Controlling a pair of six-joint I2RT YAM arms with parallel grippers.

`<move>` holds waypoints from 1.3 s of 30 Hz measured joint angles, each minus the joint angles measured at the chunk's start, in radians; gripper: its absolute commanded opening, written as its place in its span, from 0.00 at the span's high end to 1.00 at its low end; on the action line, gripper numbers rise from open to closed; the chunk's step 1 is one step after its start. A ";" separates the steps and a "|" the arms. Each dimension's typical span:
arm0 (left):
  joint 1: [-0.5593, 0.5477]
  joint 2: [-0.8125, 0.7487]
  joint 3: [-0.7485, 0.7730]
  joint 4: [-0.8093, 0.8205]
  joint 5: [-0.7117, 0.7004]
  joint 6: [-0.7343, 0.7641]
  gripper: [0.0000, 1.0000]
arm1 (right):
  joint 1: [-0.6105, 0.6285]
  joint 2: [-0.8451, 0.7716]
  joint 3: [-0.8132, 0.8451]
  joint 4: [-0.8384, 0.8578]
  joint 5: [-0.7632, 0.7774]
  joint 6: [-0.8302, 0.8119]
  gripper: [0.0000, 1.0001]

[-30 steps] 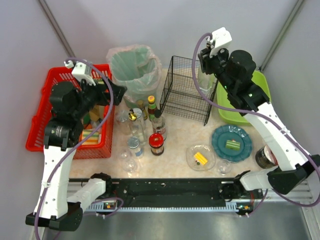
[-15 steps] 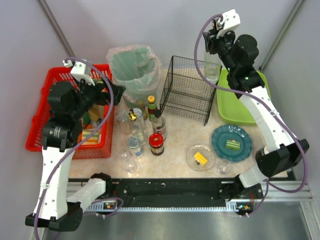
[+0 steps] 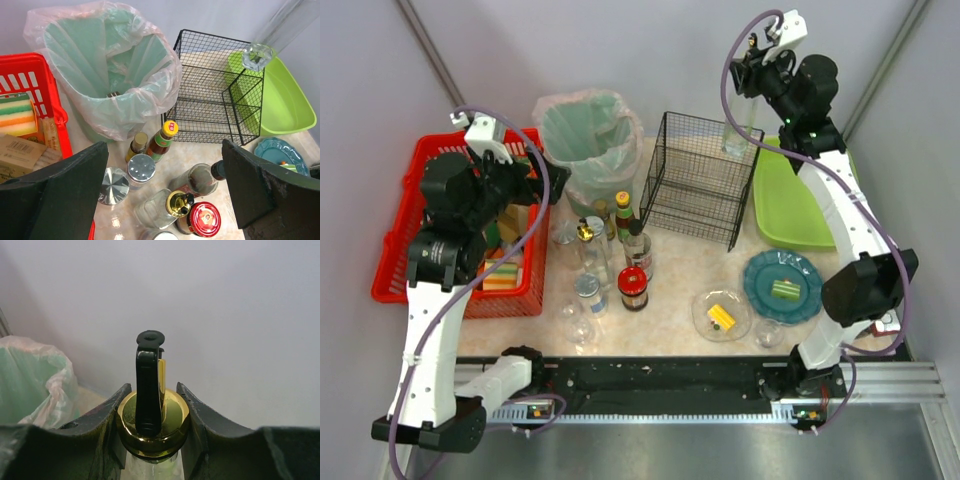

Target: Clear the kitchen counter

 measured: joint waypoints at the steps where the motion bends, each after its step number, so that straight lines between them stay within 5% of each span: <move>1: 0.000 0.004 0.005 -0.004 -0.005 0.001 0.01 | -0.005 0.012 0.010 0.002 -0.014 0.005 1.00; 21: 0.000 0.045 0.069 -0.037 -0.027 0.010 0.01 | -0.056 0.089 0.013 0.003 -0.197 0.016 1.00; 39: 0.000 0.071 0.069 -0.044 -0.016 0.010 0.01 | -0.066 0.080 -0.250 0.042 -0.197 -0.003 1.00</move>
